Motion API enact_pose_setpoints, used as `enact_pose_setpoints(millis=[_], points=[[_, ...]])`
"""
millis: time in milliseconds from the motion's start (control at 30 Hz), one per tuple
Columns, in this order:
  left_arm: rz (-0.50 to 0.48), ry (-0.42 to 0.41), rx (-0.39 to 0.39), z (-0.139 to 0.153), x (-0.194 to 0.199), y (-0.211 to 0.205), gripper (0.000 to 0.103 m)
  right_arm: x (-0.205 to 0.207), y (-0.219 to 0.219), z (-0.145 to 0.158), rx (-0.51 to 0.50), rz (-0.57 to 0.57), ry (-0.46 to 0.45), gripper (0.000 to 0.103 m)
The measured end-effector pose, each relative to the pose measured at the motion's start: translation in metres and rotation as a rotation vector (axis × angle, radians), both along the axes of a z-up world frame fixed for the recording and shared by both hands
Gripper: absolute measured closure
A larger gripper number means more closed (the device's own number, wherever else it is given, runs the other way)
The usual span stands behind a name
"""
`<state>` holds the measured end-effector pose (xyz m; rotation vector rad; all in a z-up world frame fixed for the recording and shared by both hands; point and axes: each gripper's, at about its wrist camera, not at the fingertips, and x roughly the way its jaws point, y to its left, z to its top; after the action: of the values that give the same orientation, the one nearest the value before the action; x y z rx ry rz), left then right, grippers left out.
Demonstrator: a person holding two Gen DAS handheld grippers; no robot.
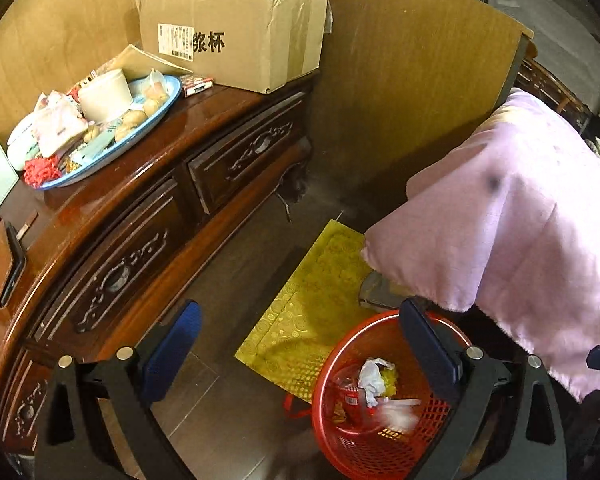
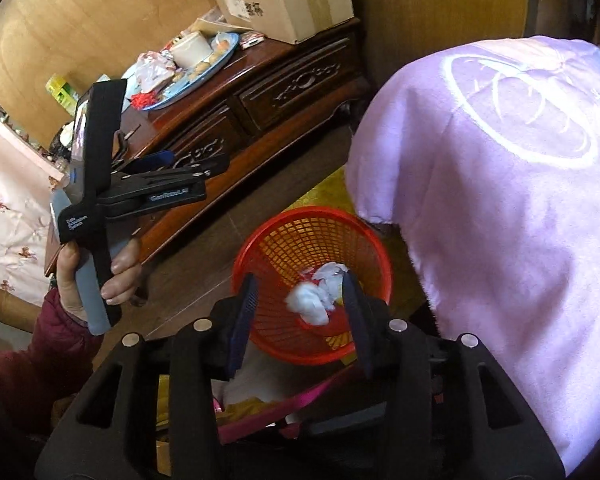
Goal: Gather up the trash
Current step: 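Drop the plastic bag into the red basket with the left tool while the right tool drops the tissue, then move both tools back over the remaining trash on the bed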
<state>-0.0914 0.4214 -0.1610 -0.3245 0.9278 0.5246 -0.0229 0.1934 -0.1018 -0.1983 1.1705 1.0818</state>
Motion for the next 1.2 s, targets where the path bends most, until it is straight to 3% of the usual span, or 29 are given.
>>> enact_pose_setpoints(millis=[333,733,1033,1200], points=[[-0.074,-0.033,0.055,0.028,0.009,-0.032,0.006,0.008,-0.033,0.018,0.053,-0.091,-0.051,0.058],[-0.225,-0.136,0.146,0.094,0.019,-0.103,0.006,-0.006,-0.107,0.063,0.161,-0.230,-0.172,0.050],[-0.429,-0.186,0.238,0.141,0.033,-0.213,0.006,-0.011,-0.202,0.090,0.257,-0.401,-0.268,0.041],[-0.529,-0.161,0.288,0.146,0.048,-0.273,0.006,-0.001,-0.263,0.093,0.279,-0.526,-0.328,0.034]])
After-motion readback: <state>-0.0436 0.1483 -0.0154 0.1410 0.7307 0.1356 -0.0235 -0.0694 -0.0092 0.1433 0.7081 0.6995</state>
